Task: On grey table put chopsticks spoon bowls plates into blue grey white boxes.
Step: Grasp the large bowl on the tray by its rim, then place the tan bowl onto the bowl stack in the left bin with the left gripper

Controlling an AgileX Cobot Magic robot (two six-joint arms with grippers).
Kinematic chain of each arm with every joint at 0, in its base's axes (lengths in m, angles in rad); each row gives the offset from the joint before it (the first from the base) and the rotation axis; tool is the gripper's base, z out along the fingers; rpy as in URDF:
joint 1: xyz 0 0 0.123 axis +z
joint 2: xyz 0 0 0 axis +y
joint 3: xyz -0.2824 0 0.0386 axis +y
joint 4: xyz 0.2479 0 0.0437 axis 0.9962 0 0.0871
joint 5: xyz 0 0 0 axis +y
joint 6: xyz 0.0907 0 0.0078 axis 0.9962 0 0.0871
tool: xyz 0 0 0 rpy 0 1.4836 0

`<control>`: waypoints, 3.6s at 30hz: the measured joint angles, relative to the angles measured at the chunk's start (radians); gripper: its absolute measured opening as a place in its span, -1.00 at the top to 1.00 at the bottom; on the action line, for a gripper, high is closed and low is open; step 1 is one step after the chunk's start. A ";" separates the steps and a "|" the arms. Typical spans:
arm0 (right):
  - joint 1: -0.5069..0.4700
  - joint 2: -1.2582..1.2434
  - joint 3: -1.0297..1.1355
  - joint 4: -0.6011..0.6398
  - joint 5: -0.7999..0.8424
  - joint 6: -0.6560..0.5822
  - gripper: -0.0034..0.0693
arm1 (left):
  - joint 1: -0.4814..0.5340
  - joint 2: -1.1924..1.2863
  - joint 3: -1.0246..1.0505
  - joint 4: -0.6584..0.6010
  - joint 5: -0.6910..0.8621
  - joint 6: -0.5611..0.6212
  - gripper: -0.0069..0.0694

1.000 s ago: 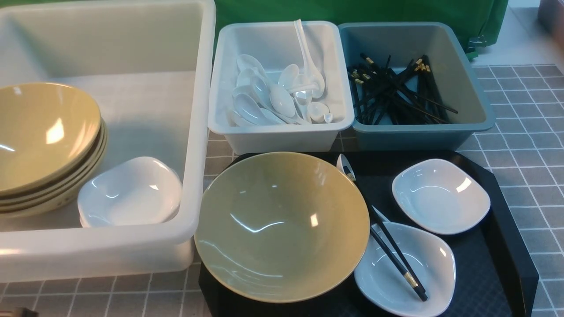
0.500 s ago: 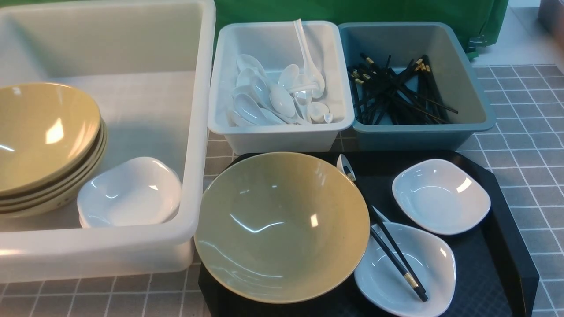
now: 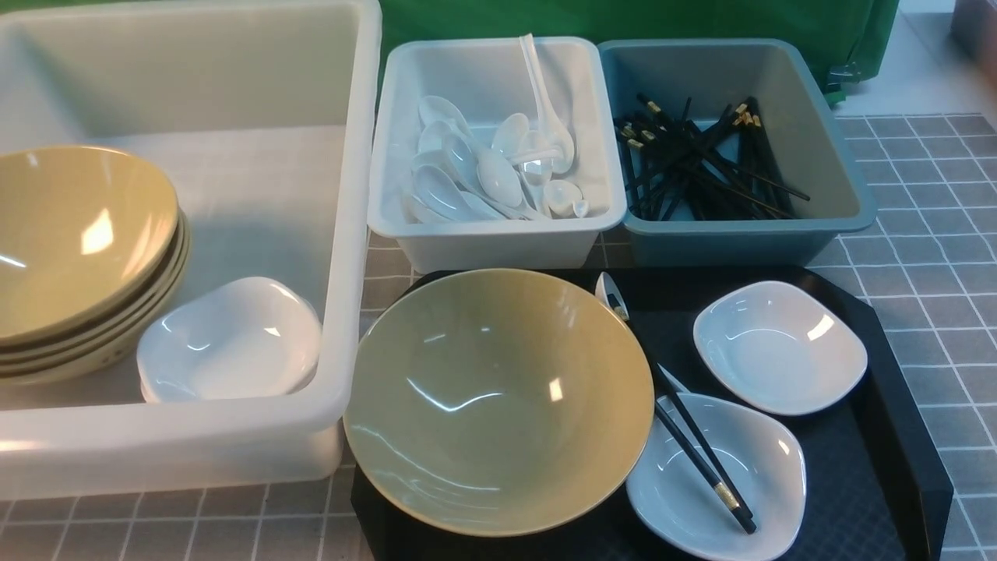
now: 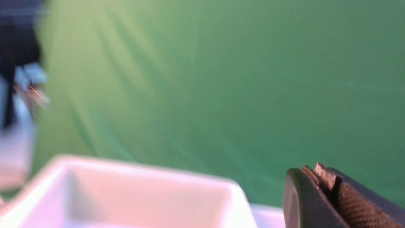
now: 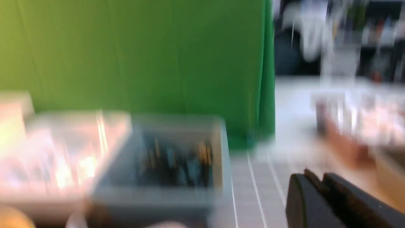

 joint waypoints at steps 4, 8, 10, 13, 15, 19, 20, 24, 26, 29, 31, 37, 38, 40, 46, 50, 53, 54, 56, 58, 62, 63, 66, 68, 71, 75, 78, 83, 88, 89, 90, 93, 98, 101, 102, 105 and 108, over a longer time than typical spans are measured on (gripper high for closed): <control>0.032 0.121 -0.046 0.000 0.187 -0.025 0.64 | -0.196 0.217 -0.168 -0.076 0.237 0.180 0.85; 0.072 0.200 -0.066 0.000 0.334 -0.092 0.64 | -0.339 0.400 -0.294 -0.093 0.458 0.305 0.85; 0.100 0.238 -0.066 0.003 0.424 -0.132 0.64 | -0.410 0.511 -0.351 -0.100 0.577 0.350 0.85; 0.173 0.283 -0.065 0.045 0.477 -0.174 0.72 | -0.533 0.718 -0.436 -0.101 0.692 0.386 0.85; 0.199 0.296 -0.065 0.060 0.475 -0.193 0.79 | -0.582 0.796 -0.472 -0.102 0.709 0.399 0.85; 0.242 0.309 -0.065 0.068 0.452 -0.221 0.82 | -0.677 0.987 -0.550 -0.103 0.716 0.400 0.85; 0.249 0.309 -0.065 0.068 0.440 -0.222 0.82 | -0.695 1.025 -0.565 -0.103 0.716 0.396 0.85; 0.255 0.309 -0.054 0.069 0.397 -0.225 0.82 | -0.737 1.142 -0.590 -0.096 0.716 0.366 0.85; 0.255 0.309 -0.038 0.069 0.372 -0.212 0.82 | -0.739 1.189 -0.590 -0.099 0.713 0.358 0.85; 0.255 0.309 -0.028 0.069 0.360 -0.197 0.82 | -0.739 1.241 -0.590 -0.130 0.690 0.352 0.85; 0.255 0.309 -0.026 0.069 0.357 -0.186 0.82 | -0.739 1.262 -0.590 -0.171 0.677 0.352 0.85; 0.255 0.309 -0.025 0.069 0.333 -0.163 0.82 | -0.739 1.287 -0.598 -0.479 0.636 0.448 0.85; 0.255 0.309 -0.025 0.069 0.330 -0.160 0.82 | -0.739 1.287 -0.608 -0.535 0.631 0.481 0.85; 0.255 0.309 -0.025 0.070 0.330 -0.160 0.81 | -0.740 1.286 -0.643 -0.571 0.632 0.513 0.83; 0.256 0.309 -0.025 0.071 0.330 -0.160 0.81 | -0.740 1.240 -0.732 -0.363 0.709 0.527 0.48; 0.256 0.309 -0.025 0.071 0.330 -0.160 0.81 | -0.726 1.215 -0.751 -0.151 0.787 0.477 0.06; 0.256 0.309 -0.025 0.075 0.330 -0.159 0.81 | -0.697 1.219 -0.751 -0.015 0.844 0.395 -0.32; 0.256 0.309 -0.025 0.076 0.330 -0.159 0.81 | -0.680 1.227 -0.753 0.013 0.853 0.368 -0.43; 0.256 0.309 -0.025 0.081 0.330 -0.159 0.81 | -0.653 1.240 -0.753 0.039 0.855 0.335 -0.59; 0.256 0.309 -0.025 0.085 0.329 -0.159 0.81 | -0.631 1.260 -0.753 0.041 0.855 0.318 -0.69; 0.256 0.309 -0.025 0.088 0.326 -0.158 0.81 | -0.600 1.308 -0.753 0.034 0.855 0.314 -0.73; 0.256 0.309 -0.025 0.089 0.326 -0.158 0.81 | -0.596 1.317 -0.753 0.034 0.854 0.314 -0.73; 0.256 0.309 -0.025 0.089 0.326 -0.158 0.81 | -0.588 1.343 -0.753 0.032 0.854 0.308 -0.71; 0.256 0.309 -0.025 0.089 0.326 -0.158 0.81 | -0.584 1.360 -0.753 0.031 0.853 0.312 -0.67; 0.256 0.309 -0.025 0.090 0.326 -0.158 0.81 | -0.584 1.385 -0.753 0.002 0.849 0.352 -0.56; 0.256 0.309 -0.025 0.090 0.326 -0.158 0.81 | -0.581 1.409 -0.754 -0.010 0.830 0.412 -0.30; 0.256 0.309 -0.025 0.090 0.326 -0.158 0.81 | -0.579 1.412 -0.756 -0.011 0.835 0.453 -0.11; 0.256 0.309 -0.025 0.091 0.326 -0.157 0.81 | -0.578 1.406 -0.786 -0.048 0.890 0.471 0.20; 0.256 0.309 -0.025 0.091 0.325 -0.157 0.81 | -0.578 1.379 -0.822 -0.073 0.970 0.477 0.40; 0.256 0.309 -0.025 0.091 0.325 -0.157 0.81 | -0.578 1.354 -0.822 -0.085 0.976 0.483 0.50; 0.256 0.309 -0.025 0.091 0.325 -0.157 0.81 | -0.578 1.350 -0.822 -0.085 0.976 0.485 0.50; 0.256 0.309 -0.025 0.091 0.325 -0.157 0.81 | -0.578 1.285 -0.823 -0.102 0.981 0.510 0.73; 0.256 0.309 -0.025 0.094 0.325 -0.157 0.81 | -0.549 1.159 -0.823 -0.171 0.982 0.587 0.81; 0.256 0.309 -0.025 0.094 0.325 -0.157 0.81 | -0.494 1.098 -0.823 -0.296 0.961 0.625 0.81; 0.256 0.309 -0.025 0.094 0.325 -0.157 0.81 | -0.490 1.094 -0.823 -0.296 0.961 0.628 0.81; 0.256 0.309 -0.025 0.094 0.325 -0.157 0.81 | -0.410 1.030 -0.823 -0.404 0.935 0.666 0.81; 0.256 0.309 -0.025 0.097 0.325 -0.157 0.80 | -0.313 0.968 -0.823 -0.431 0.932 0.685 0.81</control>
